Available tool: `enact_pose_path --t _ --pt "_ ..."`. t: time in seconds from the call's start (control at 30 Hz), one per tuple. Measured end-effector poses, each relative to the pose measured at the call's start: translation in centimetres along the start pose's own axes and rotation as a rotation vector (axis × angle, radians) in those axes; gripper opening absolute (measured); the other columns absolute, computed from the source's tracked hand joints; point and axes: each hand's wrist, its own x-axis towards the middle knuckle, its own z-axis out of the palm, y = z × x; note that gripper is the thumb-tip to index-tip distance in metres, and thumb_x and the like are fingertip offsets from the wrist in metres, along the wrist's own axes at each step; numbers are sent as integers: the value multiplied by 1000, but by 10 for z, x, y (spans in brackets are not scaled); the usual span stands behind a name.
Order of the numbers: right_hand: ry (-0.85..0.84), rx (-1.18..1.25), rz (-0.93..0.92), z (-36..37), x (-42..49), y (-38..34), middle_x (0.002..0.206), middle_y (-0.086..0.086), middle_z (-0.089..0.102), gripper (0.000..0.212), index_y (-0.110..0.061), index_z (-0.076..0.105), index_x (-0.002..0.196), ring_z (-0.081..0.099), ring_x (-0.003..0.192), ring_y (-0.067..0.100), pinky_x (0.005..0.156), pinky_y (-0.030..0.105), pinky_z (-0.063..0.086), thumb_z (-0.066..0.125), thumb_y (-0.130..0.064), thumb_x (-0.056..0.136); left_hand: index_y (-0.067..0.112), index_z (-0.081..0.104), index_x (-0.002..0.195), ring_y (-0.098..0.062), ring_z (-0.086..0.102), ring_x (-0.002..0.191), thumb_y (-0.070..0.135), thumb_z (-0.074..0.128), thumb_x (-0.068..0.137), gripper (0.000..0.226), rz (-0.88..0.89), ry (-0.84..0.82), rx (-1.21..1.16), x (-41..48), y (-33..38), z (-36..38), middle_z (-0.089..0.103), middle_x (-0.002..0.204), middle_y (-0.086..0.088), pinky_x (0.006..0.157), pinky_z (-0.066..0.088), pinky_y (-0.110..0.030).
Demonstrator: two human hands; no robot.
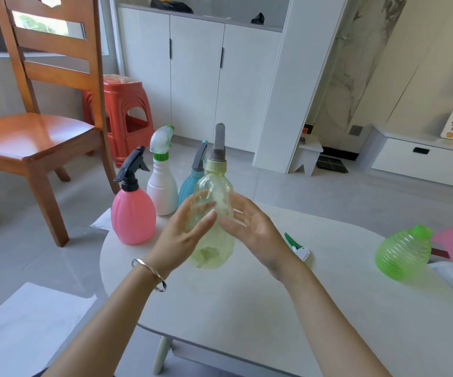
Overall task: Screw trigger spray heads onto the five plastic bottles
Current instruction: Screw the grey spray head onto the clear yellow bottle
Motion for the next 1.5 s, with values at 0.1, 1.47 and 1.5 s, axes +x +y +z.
enact_pose_path --t 0.1,1.47,1.5 --pt "-83 -117 -22 16 3 5 128 -28 54 76 -50 36 133 51 117 -9 97 15 43 79 -40 71 40 43 133 5 47 125 51 58 80 56 -21 17 -16 0 -2 -16 51 136 19 104 40 -24" --pt "157 -98 -23 101 79 103 138 -5 44 82 -28 36 131 44 127 10 101 15 36 85 -18 67 19 28 141 -15 43 111 33 79 73 86 -159 395 420 25 -99 -126 43 136 -5 92 41 -32" --pt "165 -101 -24 102 80 104 137 -5 45 82 -27 36 131 45 127 10 102 19 37 85 -19 66 19 28 141 -16 44 112 33 79 73 86 -159 395 418 24 -99 -126 43 136 -5 93 42 -32"
